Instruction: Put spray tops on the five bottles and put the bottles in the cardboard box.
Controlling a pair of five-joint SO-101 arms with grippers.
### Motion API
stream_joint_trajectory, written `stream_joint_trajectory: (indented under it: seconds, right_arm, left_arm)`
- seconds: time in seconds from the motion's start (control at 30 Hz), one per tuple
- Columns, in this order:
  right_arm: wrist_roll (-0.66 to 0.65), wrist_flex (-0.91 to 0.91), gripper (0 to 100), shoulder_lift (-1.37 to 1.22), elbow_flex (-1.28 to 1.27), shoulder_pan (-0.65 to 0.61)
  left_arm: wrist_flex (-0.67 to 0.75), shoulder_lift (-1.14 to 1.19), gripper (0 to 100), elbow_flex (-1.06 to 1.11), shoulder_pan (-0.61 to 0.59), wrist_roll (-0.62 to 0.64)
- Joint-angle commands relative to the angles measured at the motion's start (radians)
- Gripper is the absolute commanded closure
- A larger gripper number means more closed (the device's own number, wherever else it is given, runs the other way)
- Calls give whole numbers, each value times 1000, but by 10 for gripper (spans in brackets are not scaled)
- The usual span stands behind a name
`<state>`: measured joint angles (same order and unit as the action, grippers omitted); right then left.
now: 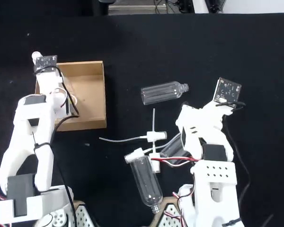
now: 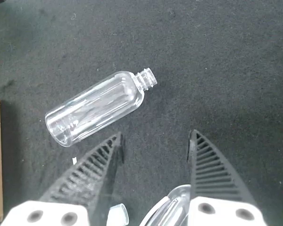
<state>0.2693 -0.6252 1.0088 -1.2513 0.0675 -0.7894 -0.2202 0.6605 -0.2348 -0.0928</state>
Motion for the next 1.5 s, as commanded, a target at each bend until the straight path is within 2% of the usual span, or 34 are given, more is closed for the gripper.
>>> stream_joint_trajectory:
  seconds: [0.0,0.23,1.23,1.47]
  right_arm:
    - [0,29,797,19,10,11]
    - [0,29,797,19,10,11]
    - [0,29,797,21,10,14]
    - [0,29,797,21,10,15]
  left_arm:
    - [58,3,830,-62,13,8]
    - [141,75,830,-45,13,8]
    - [175,98,830,-105,15,6]
    - [176,98,830,-107,65,8]
